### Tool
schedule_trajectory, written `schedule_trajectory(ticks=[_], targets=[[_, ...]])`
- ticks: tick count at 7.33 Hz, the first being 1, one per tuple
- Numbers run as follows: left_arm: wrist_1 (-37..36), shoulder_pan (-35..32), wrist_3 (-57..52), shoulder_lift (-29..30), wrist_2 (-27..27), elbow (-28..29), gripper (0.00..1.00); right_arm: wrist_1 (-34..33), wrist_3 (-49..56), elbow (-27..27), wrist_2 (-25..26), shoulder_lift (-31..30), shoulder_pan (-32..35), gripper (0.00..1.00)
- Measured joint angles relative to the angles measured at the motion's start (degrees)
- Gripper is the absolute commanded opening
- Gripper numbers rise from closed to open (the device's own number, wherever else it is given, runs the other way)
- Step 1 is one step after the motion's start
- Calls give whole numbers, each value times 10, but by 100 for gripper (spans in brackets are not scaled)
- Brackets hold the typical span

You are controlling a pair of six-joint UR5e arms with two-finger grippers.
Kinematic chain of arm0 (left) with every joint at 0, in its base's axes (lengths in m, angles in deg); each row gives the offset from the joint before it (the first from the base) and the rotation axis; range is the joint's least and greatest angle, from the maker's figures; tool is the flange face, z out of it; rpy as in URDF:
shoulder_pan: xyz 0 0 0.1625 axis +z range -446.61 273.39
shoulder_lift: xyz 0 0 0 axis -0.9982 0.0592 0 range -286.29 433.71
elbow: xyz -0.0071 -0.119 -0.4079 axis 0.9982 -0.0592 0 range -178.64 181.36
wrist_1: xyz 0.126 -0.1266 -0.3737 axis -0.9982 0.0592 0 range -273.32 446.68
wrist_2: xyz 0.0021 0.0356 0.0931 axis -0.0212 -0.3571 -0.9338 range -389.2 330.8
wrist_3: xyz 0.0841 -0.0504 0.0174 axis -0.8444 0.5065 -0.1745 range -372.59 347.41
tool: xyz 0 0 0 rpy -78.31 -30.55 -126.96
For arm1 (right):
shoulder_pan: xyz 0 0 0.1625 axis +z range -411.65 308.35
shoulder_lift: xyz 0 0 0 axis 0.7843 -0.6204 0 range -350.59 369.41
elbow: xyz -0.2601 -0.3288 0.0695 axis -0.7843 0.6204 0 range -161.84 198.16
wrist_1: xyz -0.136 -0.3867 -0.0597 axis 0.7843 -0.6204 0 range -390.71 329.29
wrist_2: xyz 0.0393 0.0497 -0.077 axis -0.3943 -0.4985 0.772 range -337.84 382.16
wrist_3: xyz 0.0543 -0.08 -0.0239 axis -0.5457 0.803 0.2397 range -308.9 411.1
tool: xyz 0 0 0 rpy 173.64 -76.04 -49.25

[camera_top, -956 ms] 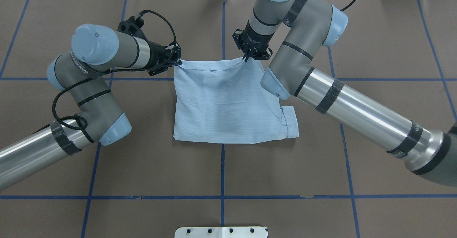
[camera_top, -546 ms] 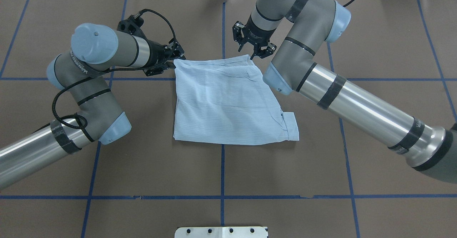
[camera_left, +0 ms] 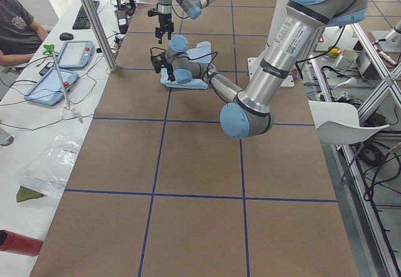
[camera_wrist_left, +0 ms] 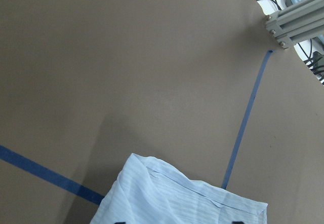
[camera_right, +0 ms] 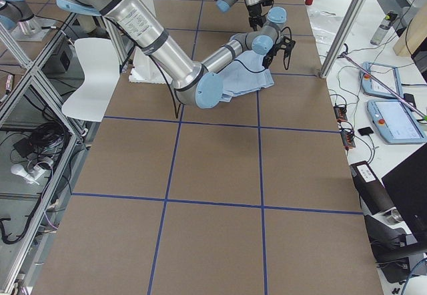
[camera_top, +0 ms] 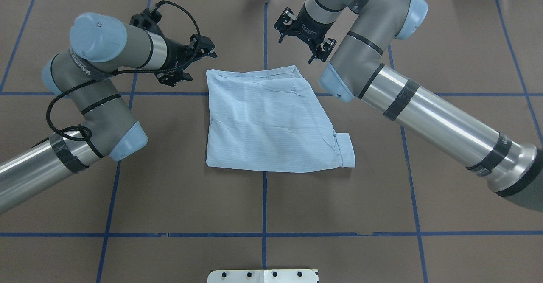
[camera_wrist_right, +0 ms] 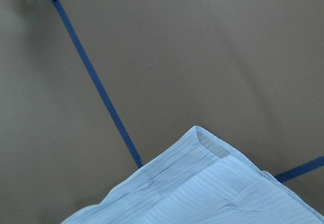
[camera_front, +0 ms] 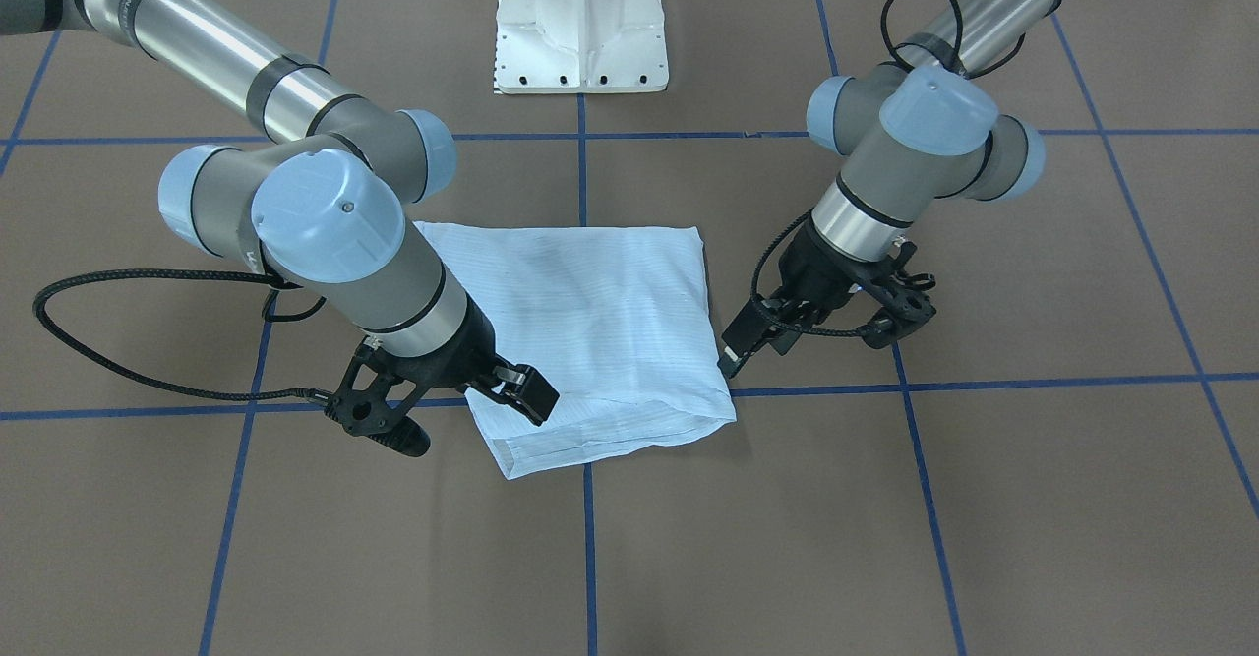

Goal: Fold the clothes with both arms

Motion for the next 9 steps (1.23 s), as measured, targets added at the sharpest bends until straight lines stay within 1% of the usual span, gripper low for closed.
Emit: schedule_trajectory(ticks=[1, 2, 3, 4, 6, 7, 9], targets=[[-1, -14, -34, -35, 25, -33, 100, -3, 50, -37, -3, -37, 14, 100], [-1, -27, -73, -74, 42, -67, 100, -9, 121, -78, -10, -90, 41, 100], [-1, -43, -119, -113, 59, -96, 100, -27, 219, -115, -24, -149, 81, 100], [-1, -71, -187, -153, 86, -117, 100, -55, 337, -140, -42, -204, 129, 100], [-3, -155, -366, -231, 147, -125, 100, -103, 562, -159, -62, -291, 213, 100], [-9, -200, -460, -268, 169, -121, 100, -124, 655, -163, -65, -327, 245, 100], [-36, -274, -667, -335, 185, -109, 100, -150, 808, -166, -72, -393, 308, 100]])
